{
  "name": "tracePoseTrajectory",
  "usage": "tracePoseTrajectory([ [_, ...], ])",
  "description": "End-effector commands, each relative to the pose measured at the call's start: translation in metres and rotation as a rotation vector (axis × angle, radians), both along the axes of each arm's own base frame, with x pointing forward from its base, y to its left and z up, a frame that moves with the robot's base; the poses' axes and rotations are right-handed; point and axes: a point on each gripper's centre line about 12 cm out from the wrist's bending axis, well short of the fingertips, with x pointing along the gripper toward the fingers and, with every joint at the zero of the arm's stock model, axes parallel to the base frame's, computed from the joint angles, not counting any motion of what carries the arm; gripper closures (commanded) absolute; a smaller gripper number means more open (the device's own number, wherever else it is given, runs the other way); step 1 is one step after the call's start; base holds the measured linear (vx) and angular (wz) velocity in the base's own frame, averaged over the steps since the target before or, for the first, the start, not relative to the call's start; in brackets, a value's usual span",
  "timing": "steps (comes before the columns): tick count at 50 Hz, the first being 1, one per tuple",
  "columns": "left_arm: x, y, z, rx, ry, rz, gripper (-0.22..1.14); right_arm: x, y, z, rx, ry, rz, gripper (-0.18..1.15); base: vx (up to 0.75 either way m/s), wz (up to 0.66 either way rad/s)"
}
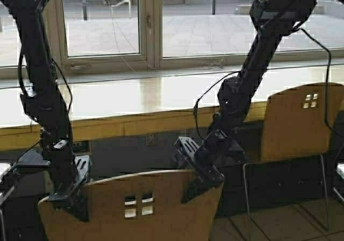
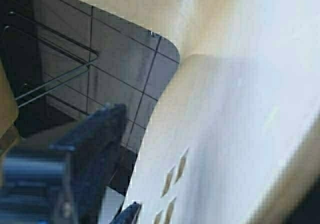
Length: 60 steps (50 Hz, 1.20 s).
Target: Push the chairs under the table
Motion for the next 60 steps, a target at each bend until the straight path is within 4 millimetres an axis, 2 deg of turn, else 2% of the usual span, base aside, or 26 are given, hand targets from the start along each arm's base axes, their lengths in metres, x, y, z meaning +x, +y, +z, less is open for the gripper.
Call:
tracePoseTrajectory([
  [1,0.005,-0.001,0.008,-0.001,-0.022,-0.001,0.5,-0.006,0.007,-0.012,-0.005,0.001,0.025,0.32,0.04,-0.01],
  [8,0.01,0.0,0.012,0.005,-0.04,0.024,0.89,-0.003,0.006,-0.014,0.006,0.001,0.033,0.75,0.05,0.0],
  [10,0.011,0.0,0.012,0.011,-0.045,0.033,0.95,-0.003,0.006,-0.014,0.006,0.001,0.035,0.85,0.05,0.01],
  [13,0.015,0.001,0.012,0.018,-0.058,0.042,0.94,-0.005,0.006,-0.014,0.006,0.007,0.034,0.95,0.05,0.02],
  [22,0.03,-0.003,0.011,0.009,-0.089,0.031,0.89,-0.006,0.003,-0.006,0.003,0.006,0.031,0.93,0.09,0.01],
  [29,0.031,-0.005,0.012,-0.008,-0.086,0.021,0.89,-0.006,0.003,-0.002,0.0,0.002,0.03,0.93,0.12,0.04],
  [52,0.037,-0.009,0.02,-0.021,-0.106,-0.013,0.89,-0.024,-0.01,-0.016,-0.044,0.045,0.018,0.93,0.19,0.08],
  [60,0.047,-0.011,0.016,-0.024,-0.123,-0.014,0.89,-0.019,-0.011,-0.017,-0.057,0.025,0.004,0.93,0.22,-0.01],
])
